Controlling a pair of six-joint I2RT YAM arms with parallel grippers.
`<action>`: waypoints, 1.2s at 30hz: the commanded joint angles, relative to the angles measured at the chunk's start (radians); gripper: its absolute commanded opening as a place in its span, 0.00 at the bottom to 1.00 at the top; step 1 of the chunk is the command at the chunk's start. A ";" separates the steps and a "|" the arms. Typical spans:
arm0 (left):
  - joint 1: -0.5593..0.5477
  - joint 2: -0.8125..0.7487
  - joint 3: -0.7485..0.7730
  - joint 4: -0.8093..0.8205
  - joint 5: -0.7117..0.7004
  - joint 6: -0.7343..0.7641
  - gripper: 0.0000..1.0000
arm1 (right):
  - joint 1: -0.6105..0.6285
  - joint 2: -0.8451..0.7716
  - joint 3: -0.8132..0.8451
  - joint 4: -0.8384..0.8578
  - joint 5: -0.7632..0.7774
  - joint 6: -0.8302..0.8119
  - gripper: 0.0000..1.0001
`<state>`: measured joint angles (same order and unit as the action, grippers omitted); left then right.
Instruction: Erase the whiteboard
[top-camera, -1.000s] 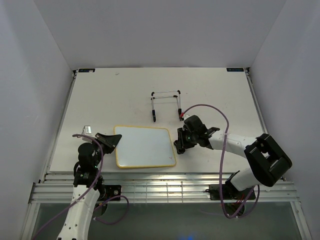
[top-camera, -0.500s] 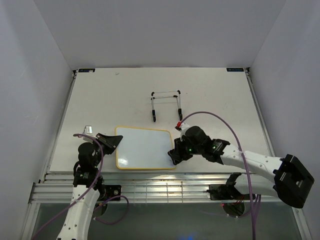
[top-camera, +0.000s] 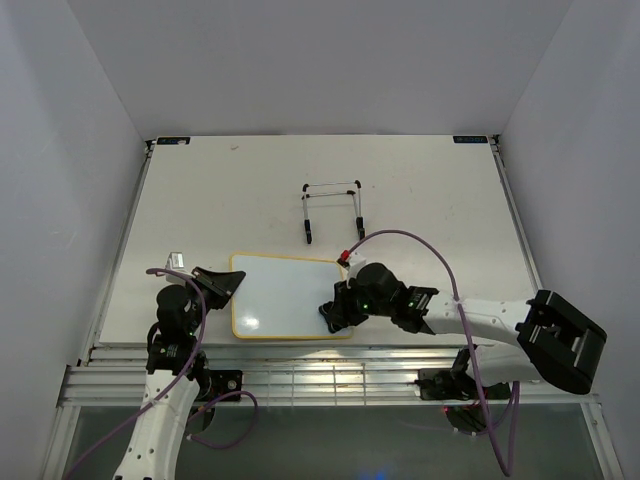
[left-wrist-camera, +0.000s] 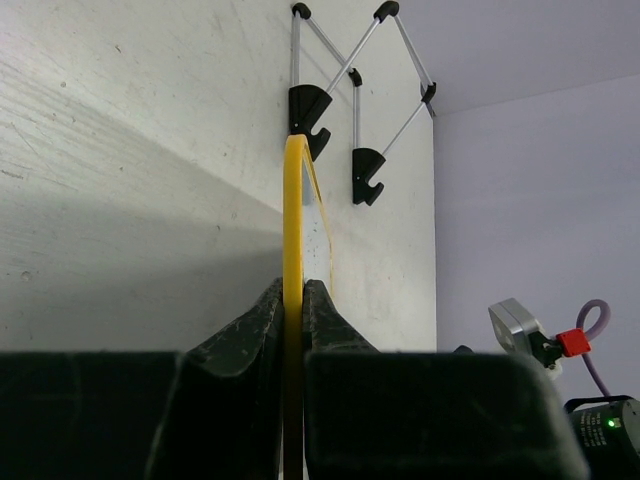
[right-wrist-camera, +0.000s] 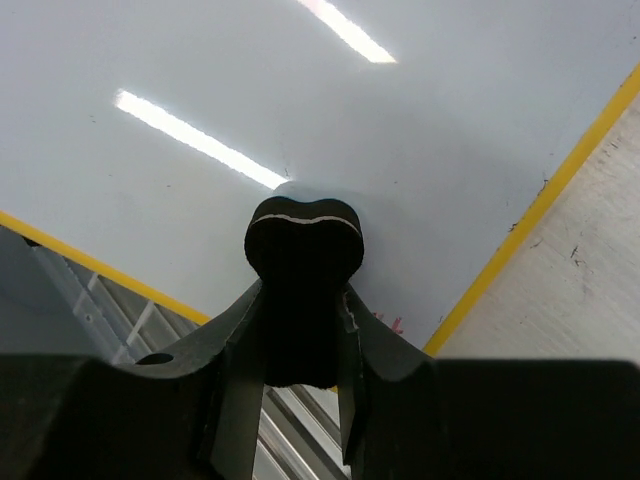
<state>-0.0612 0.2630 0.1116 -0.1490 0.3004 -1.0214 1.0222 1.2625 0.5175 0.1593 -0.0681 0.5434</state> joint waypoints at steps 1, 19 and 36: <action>-0.005 -0.004 -0.003 -0.006 0.003 0.041 0.00 | 0.004 0.028 0.024 0.062 0.028 0.009 0.08; -0.005 0.002 -0.004 0.020 0.031 0.027 0.00 | -0.117 0.038 -0.166 0.102 0.091 -0.014 0.08; -0.005 -0.018 -0.001 0.002 0.032 0.026 0.00 | -0.179 -0.216 -0.060 -0.098 -0.019 -0.065 0.08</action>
<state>-0.0612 0.2584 0.1055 -0.1360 0.3222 -1.0317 0.8433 1.0645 0.4122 0.0757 -0.0185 0.4873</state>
